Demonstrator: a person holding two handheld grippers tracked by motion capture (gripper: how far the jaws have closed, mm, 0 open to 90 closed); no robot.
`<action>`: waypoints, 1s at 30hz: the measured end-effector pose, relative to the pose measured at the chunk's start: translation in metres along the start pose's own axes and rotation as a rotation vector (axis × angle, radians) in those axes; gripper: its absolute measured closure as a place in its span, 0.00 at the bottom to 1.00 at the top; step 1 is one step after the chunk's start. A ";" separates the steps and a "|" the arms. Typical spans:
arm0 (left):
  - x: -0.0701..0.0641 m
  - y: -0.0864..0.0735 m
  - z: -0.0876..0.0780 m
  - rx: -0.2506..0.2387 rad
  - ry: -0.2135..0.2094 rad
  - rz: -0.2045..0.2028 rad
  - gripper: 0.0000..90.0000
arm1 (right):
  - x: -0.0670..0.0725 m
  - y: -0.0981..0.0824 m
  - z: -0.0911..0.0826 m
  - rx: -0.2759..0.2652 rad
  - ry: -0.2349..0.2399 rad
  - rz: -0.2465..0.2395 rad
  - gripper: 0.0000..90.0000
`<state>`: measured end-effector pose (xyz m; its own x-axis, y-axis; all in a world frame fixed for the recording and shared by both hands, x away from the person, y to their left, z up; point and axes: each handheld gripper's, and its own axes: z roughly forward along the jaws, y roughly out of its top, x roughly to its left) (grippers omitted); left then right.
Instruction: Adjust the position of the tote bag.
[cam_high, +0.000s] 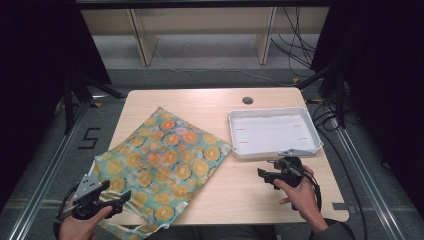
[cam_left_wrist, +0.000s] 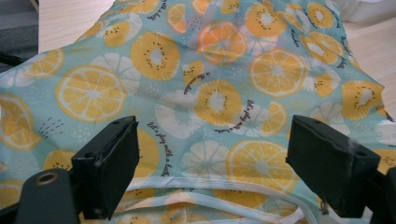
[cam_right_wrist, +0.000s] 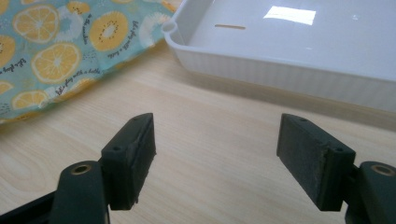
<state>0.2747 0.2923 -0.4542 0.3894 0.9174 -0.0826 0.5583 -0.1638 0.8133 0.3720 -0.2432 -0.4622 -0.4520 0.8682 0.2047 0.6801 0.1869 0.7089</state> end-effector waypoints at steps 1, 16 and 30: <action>0.000 0.000 0.000 0.002 0.002 -0.001 0.18 | 0.000 0.000 0.000 0.001 -0.001 0.000 0.31; 0.000 0.000 0.000 0.004 0.001 0.005 0.18 | 0.003 0.002 -0.001 0.005 0.008 -0.006 0.26; -0.011 0.001 0.004 0.043 -0.084 -0.016 0.22 | 0.019 0.003 0.003 0.000 0.079 -0.071 0.21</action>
<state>0.2733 0.2807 -0.4550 0.4392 0.8867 -0.1444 0.5953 -0.1669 0.7860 0.3675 -0.2246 -0.4581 -0.5429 0.8140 0.2066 0.6451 0.2466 0.7232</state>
